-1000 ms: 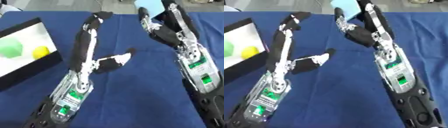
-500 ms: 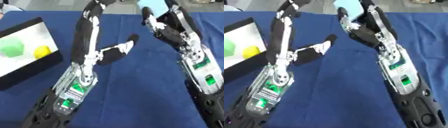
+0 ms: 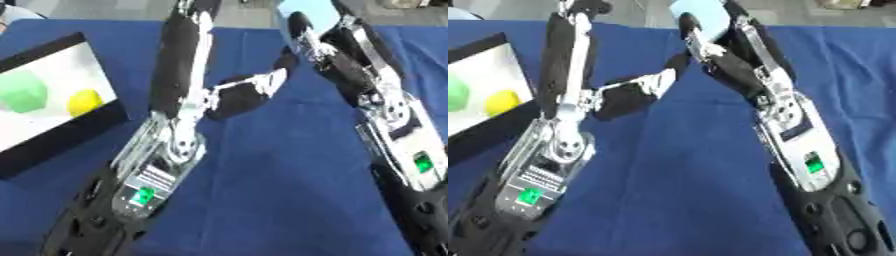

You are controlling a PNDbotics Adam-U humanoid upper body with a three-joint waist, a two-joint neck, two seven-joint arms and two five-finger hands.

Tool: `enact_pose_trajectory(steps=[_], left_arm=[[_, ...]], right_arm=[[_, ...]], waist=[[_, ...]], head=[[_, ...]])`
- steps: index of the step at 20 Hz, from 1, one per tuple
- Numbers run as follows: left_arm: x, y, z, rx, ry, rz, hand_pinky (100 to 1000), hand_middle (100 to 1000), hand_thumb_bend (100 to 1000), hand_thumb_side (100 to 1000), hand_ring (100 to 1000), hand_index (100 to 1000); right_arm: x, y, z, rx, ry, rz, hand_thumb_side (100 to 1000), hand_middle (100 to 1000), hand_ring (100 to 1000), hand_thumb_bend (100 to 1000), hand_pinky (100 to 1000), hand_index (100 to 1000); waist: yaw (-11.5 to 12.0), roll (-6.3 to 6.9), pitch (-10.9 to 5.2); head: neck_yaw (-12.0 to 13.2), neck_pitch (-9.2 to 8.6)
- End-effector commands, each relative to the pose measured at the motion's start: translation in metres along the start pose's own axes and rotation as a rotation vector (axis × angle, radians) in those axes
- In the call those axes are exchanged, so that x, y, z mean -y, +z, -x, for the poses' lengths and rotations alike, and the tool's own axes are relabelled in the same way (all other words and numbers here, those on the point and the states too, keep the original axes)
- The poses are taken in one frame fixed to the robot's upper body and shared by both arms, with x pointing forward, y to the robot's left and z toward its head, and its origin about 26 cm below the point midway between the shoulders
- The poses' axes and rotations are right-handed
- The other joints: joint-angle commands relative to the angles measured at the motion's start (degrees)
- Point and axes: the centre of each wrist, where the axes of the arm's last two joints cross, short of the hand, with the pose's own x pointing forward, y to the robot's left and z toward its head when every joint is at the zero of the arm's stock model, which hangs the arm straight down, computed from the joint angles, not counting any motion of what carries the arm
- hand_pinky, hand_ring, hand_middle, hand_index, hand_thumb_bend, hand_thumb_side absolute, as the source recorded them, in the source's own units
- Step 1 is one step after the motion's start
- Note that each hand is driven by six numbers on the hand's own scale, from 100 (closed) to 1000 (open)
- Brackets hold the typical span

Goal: Pick up the objects with one hand, pass them to the other hand, and then place them into the box on the other side of the table.

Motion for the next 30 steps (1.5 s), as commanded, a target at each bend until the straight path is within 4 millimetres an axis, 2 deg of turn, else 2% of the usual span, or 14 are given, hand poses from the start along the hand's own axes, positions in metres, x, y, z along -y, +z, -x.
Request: enact_pose_trajectory(steps=[1,9,24,30], left_arm=[[-0.001,-0.003,-0.008,0.031,0.027,0.015,744,759,623,184,885,826],[0.006,-0.003,-0.014,0.043,0.048,0.069,744,747,622,188,884,815],[0.040,-0.007,-0.012,-0.027,0.085,0.038,723,712,545,185,871,770],[0.047,-0.008,-0.009,-0.068,0.082,-0.007,701,693,470,188,862,753]], right_arm=[[0.000,-0.004,-0.006,0.018,-0.017,-0.009,502,311,479,100,582,457],[-0.001,-0.006,-0.009,0.026,-0.036,-0.024,501,309,478,100,580,455],[0.000,-0.008,-0.007,0.032,-0.071,-0.060,519,304,475,100,574,449],[0.001,-0.007,-0.008,0.033,-0.078,-0.060,520,301,473,100,571,446]], waist=[[-0.1,-0.77,-0.99],[-0.6,-1.10,-0.89],[-1.7,-1.60,-0.42],[-1.9,-1.49,-0.42]], head=[[0.0,-0.14],[-2.6,-0.14],[-1.8,-0.14],[-1.5,-0.14]])
